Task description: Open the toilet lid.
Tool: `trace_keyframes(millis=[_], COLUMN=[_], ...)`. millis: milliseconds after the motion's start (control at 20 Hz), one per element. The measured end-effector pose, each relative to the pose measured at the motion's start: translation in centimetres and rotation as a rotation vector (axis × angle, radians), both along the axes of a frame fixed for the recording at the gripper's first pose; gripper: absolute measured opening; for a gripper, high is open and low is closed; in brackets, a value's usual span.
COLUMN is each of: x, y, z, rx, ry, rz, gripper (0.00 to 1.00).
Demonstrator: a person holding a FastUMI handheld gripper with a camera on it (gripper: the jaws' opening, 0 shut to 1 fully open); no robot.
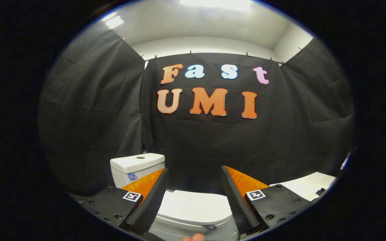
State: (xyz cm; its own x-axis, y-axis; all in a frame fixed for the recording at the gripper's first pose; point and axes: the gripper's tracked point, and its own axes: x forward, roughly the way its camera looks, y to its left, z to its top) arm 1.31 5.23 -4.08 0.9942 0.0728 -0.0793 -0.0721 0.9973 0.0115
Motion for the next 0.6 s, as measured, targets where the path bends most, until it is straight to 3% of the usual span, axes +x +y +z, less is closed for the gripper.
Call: trace_keyframes(millis=[300, 600], x=[1.9, 4.5], y=[0.2, -3.6], z=[-2.7, -9.6], rx=[0.134, 0.353], ry=[0.017, 0.051], rz=[0.008, -0.098], gripper=[0.98, 0.99])
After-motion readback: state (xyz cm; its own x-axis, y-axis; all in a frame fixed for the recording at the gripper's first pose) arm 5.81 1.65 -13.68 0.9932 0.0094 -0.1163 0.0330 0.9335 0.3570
